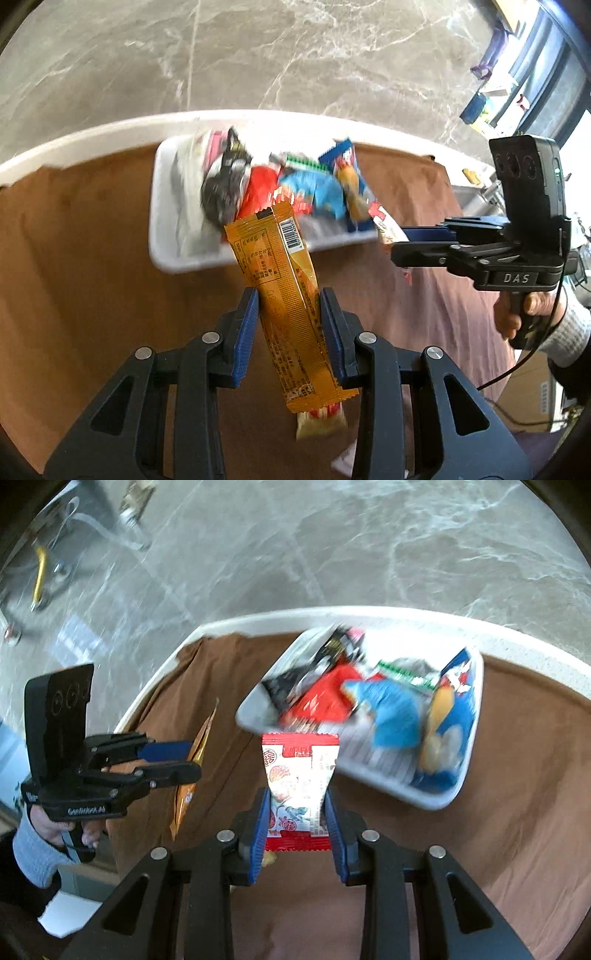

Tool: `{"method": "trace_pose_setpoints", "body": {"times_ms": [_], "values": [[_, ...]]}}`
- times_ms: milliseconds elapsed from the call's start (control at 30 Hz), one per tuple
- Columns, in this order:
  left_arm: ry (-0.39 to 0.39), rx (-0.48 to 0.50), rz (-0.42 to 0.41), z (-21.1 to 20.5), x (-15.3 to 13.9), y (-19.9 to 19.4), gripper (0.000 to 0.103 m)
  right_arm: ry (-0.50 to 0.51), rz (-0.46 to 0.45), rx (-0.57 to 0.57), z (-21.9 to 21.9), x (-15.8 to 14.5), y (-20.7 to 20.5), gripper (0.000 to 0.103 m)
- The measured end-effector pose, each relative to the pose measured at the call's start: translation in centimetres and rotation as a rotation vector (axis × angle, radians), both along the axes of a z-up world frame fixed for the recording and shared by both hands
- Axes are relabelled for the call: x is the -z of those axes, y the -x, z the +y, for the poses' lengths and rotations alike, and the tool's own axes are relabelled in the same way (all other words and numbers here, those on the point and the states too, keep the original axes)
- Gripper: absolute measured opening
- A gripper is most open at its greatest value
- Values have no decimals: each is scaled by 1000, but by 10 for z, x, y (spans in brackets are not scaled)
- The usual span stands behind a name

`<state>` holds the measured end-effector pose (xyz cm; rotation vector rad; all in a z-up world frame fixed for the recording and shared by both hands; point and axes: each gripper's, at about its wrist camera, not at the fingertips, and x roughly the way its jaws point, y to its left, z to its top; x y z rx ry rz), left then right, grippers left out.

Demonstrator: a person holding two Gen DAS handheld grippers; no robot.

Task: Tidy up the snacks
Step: 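Carry both packets into the white tray and open both tools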

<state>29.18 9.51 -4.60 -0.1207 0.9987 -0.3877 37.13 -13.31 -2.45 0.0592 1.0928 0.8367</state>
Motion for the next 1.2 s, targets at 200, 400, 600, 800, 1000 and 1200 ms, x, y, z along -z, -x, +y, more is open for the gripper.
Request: {"method": "trace_pose_setpoints", "body": {"times_ms": [200, 400, 600, 800, 1000, 1200], "values": [[2, 28, -8, -11, -3, -65, 32, -15, -7, 86, -3, 1, -47, 33], [-13, 35, 0, -21, 6, -120, 32, -24, 0, 155, -5, 8, -88, 33], [-34, 31, 15, -27, 21, -162, 32, -12, 0, 189, 1, 17, -110, 33], [-64, 25, 23, -35, 36, -180, 33, 64, -49, 206, 14, 23, -117, 36], [-95, 5, -16, -42, 35, -184, 42, 102, -127, 185, 26, 15, -111, 55], [-100, -9, -71, -48, 21, -177, 51, 132, -206, 176, 38, -1, -100, 61]]}}
